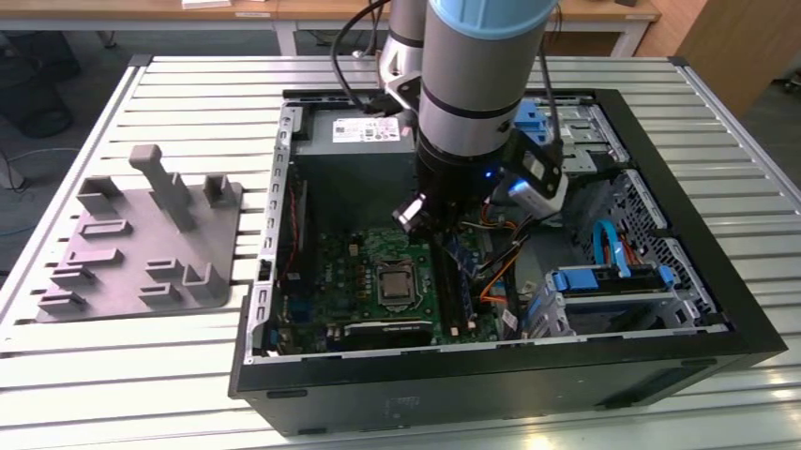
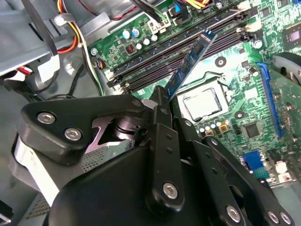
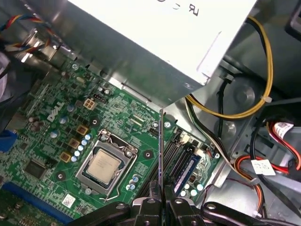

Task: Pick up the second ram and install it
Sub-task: 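Insert the second ram into the second slot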

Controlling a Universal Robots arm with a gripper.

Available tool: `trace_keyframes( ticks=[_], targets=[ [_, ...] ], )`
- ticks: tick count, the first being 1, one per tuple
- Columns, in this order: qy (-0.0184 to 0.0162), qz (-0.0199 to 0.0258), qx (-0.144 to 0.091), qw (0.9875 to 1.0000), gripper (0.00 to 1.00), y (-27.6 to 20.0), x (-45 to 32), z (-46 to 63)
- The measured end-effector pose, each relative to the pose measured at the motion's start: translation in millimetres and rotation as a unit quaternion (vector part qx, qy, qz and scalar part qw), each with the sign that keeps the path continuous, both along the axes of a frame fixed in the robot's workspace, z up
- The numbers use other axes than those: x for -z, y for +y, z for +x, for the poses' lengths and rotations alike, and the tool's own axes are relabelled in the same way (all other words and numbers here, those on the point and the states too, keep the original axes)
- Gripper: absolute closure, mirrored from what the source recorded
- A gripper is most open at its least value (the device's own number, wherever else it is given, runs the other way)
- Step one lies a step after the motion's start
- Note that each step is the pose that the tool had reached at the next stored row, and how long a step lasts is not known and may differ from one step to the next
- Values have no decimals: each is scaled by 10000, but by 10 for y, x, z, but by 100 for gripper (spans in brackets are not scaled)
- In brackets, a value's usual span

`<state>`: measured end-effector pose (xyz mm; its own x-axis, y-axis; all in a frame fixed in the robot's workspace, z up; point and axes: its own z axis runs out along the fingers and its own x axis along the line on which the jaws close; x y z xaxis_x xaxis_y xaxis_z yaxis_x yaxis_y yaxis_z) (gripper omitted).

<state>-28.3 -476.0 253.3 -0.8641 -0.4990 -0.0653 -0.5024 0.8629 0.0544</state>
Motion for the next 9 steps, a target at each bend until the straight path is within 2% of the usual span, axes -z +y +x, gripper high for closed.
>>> trace_keyframes(
  ticks=[3, 9],
  targets=[
    [0, -3, 136, 9999, 86, 0, 1, 0],
    [0, -12, 461, 9989, 86, 0, 3, 0]
  ],
)
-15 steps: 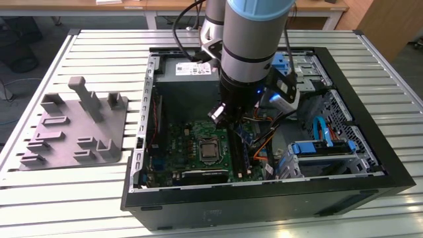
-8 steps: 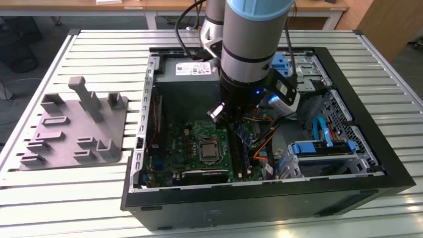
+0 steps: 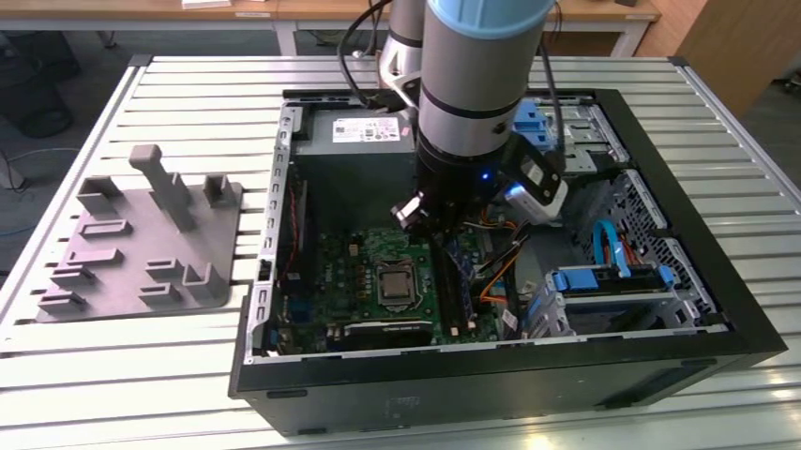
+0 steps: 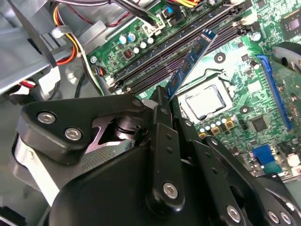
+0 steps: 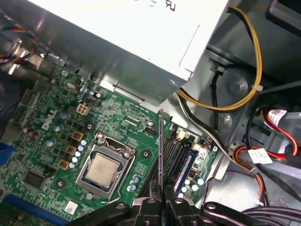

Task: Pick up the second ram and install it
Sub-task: 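Insert the second ram into the second slot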

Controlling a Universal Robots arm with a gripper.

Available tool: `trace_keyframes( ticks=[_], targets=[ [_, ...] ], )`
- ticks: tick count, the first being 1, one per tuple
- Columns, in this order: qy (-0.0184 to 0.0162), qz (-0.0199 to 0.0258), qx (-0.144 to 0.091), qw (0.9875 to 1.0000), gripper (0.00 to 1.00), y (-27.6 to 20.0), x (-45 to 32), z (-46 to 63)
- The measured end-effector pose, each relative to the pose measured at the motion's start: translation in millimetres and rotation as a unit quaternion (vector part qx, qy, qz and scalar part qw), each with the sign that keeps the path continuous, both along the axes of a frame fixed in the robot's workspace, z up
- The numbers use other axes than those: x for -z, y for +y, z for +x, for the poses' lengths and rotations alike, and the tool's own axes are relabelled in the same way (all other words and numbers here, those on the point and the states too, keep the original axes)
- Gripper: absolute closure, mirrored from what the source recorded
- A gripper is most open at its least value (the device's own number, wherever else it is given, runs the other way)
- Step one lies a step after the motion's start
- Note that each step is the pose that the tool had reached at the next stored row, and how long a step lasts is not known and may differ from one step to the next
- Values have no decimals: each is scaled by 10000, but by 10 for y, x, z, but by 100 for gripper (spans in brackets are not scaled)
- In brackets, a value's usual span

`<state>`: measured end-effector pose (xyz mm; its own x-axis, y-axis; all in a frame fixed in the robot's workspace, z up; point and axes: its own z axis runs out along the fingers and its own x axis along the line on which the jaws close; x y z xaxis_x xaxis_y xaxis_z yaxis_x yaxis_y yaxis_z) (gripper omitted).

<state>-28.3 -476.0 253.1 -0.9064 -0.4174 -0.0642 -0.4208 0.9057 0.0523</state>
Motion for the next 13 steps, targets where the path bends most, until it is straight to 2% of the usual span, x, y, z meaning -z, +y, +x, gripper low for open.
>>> trace_keyframes(
  ticks=[6, 13],
  targets=[
    [0, -6, 277, 9996, 86, 0, 2, 0],
    [0, -8, 555, 9985, 86, 0, 4, 0]
  ],
)
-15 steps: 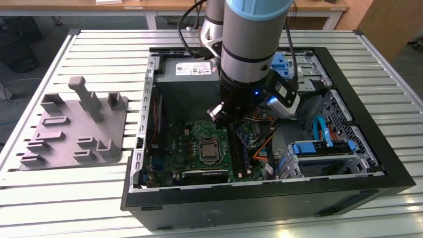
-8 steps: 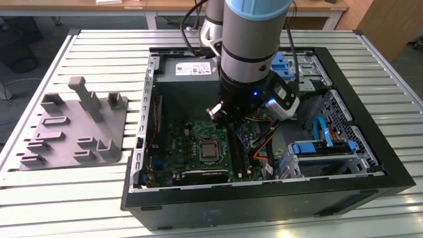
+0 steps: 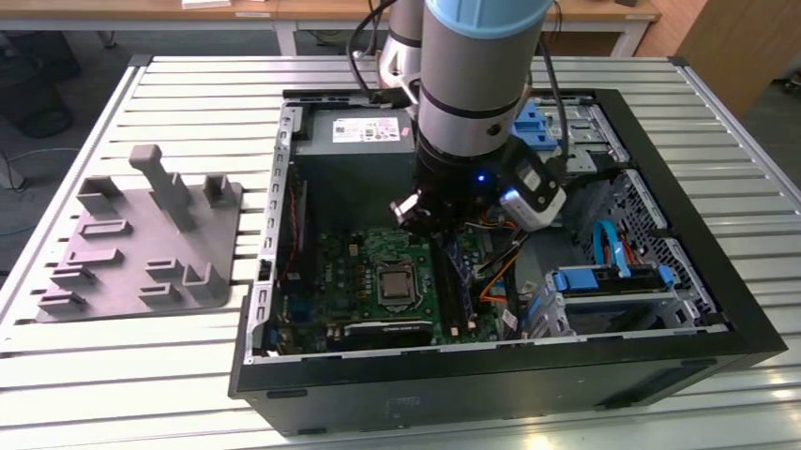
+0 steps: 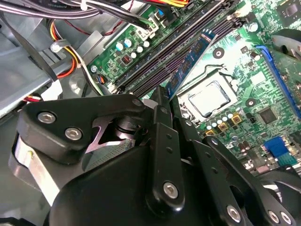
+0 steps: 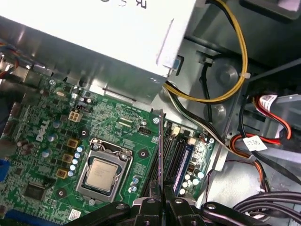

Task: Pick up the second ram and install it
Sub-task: 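Insert the second ram into the second slot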

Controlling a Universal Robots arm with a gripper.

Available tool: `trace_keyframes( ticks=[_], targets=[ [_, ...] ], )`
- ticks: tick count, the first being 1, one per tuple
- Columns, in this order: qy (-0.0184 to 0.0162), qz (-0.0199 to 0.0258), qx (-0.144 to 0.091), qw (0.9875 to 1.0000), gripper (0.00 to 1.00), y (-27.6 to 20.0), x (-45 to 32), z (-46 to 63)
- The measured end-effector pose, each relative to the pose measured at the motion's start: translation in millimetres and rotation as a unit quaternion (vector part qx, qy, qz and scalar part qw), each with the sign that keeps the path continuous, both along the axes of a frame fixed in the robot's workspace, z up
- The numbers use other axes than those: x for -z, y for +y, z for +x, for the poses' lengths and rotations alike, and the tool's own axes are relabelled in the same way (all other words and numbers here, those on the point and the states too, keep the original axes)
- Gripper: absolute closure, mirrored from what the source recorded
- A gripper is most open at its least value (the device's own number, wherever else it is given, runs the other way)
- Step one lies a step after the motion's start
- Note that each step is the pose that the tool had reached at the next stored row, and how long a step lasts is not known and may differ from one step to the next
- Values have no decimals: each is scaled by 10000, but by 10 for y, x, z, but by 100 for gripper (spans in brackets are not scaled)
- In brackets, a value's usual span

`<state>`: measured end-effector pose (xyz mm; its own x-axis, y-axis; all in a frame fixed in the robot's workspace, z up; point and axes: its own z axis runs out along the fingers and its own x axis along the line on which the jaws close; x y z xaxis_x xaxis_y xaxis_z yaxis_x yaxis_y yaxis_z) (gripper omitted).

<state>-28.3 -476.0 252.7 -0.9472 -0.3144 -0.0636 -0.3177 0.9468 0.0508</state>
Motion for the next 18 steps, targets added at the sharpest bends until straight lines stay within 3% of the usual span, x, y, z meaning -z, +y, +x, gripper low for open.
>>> trace_keyframes(
  ticks=[9, 18],
  targets=[
    [0, -2, 333, 9994, 86, 0, 1, 0],
    [0, -5, 626, 9980, 86, 0, 2, 0]
  ],
)
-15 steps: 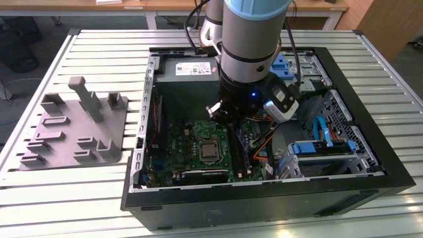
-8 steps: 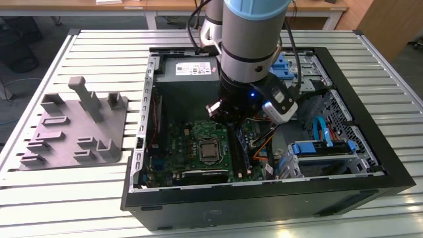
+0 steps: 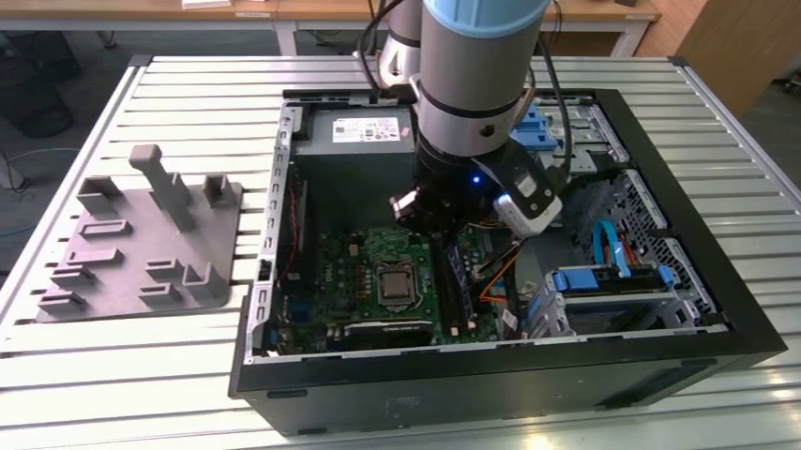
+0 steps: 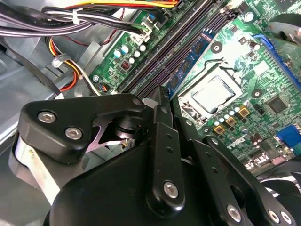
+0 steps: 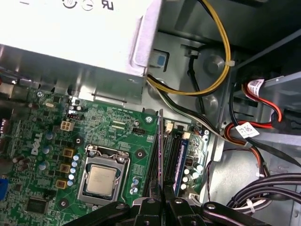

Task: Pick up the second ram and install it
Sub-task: 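Insert the second ram into the second slot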

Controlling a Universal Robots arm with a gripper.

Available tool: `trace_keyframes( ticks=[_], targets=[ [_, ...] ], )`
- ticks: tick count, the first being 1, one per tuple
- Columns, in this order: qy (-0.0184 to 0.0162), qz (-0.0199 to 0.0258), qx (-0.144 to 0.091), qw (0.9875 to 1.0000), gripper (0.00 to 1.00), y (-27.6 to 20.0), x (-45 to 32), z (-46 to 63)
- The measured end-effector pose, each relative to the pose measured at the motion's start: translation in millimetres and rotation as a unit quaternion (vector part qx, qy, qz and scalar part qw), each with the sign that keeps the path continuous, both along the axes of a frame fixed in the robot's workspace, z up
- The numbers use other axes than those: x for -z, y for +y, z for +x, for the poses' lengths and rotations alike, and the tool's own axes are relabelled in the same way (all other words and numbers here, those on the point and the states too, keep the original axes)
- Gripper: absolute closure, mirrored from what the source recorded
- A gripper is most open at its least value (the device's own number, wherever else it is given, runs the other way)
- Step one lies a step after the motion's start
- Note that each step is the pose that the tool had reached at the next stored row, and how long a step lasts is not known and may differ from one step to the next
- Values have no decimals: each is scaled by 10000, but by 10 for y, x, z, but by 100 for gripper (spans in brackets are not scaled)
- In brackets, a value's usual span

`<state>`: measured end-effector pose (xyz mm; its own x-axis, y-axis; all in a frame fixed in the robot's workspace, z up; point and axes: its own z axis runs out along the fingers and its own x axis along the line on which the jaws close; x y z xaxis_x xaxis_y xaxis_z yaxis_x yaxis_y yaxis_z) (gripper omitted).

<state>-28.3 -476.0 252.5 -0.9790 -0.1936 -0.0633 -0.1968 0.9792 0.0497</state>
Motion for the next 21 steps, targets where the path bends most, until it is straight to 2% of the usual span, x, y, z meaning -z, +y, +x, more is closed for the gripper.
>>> trace_keyframes(
  ticks=[7, 14, 17, 18, 21],
  targets=[
    [0, -1, 234, 9997, 86, 0, 1, 0],
    [0, -1, 465, 9989, 86, 0, 2, 0],
    [2, 24, 476, 9989, 86, 1, 3, -1],
    [11, 25, 490, 9988, 86, 1, 6, 0],
    [78, 13, 609, 9981, 86, 1, 12, 0]
  ],
)
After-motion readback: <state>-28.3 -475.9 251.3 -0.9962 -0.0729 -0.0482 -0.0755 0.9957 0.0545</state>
